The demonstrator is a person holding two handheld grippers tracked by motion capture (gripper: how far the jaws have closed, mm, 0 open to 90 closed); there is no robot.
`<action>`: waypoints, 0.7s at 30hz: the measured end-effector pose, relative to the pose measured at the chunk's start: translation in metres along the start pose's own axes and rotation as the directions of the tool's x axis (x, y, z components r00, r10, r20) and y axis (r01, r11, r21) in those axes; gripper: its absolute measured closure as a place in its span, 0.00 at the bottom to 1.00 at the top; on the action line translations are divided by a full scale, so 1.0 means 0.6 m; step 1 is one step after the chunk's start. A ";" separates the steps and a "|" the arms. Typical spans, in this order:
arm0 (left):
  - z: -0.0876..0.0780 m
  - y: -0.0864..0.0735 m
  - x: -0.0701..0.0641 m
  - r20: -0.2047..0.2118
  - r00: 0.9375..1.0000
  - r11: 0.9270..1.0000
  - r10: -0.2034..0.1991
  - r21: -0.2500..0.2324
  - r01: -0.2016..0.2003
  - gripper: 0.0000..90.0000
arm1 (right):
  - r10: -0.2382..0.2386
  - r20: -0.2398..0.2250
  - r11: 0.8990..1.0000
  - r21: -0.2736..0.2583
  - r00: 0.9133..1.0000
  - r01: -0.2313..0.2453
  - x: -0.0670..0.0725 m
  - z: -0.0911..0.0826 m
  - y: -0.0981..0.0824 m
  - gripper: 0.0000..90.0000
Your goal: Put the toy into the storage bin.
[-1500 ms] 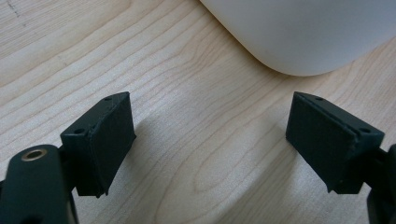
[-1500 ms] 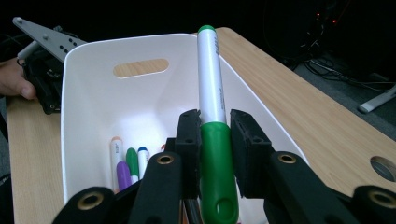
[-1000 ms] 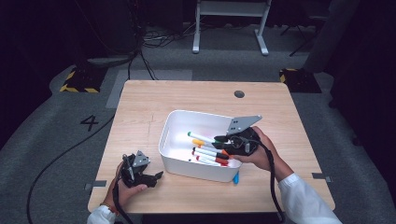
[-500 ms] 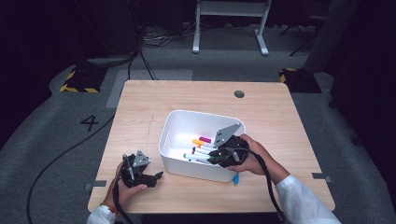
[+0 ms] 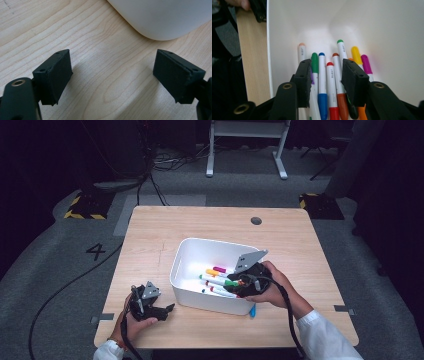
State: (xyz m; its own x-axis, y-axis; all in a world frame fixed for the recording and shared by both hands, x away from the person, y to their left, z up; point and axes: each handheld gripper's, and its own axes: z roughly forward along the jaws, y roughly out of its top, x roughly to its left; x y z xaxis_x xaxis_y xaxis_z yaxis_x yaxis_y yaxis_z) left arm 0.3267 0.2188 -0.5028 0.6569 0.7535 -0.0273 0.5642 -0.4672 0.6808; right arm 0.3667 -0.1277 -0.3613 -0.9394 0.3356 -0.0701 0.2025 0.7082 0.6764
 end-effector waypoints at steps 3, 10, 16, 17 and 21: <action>0.000 0.000 -0.001 -0.008 1.000 1.000 -0.001 0.000 0.001 0.17 | 0.020 0.044 0.999 -0.044 0.999 -0.018 -0.001 -0.023 -0.004 0.57; -0.001 0.000 -0.001 -0.012 1.000 1.000 0.001 -0.002 -0.001 0.17 | 0.076 0.172 0.985 -0.165 0.982 -0.048 -0.001 -0.088 -0.033 0.48; -0.001 0.000 -0.001 -0.013 1.000 1.000 -0.003 -0.003 0.003 0.17 | 0.149 0.234 0.964 -0.252 0.961 -0.089 -0.001 -0.134 -0.082 0.43; -0.001 0.000 -0.001 -0.013 1.000 1.000 -0.003 -0.003 0.003 0.17 | 0.155 0.247 0.963 -0.252 0.957 -0.091 -0.001 -0.138 -0.094 0.42; -0.001 0.000 -0.001 -0.013 1.000 1.000 -0.003 -0.003 0.003 0.17 | 0.204 0.264 0.957 -0.259 0.943 -0.134 -0.002 -0.136 -0.151 0.40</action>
State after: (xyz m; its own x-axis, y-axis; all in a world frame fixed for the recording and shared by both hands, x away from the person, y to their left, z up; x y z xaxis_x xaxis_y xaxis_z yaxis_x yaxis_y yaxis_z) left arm 0.3259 0.2187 -0.5024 0.6487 0.7608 -0.0197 0.5647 -0.4638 0.6827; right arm 0.3267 -0.2431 -0.3626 -0.7714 0.6245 -0.1219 0.2480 0.4715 0.8463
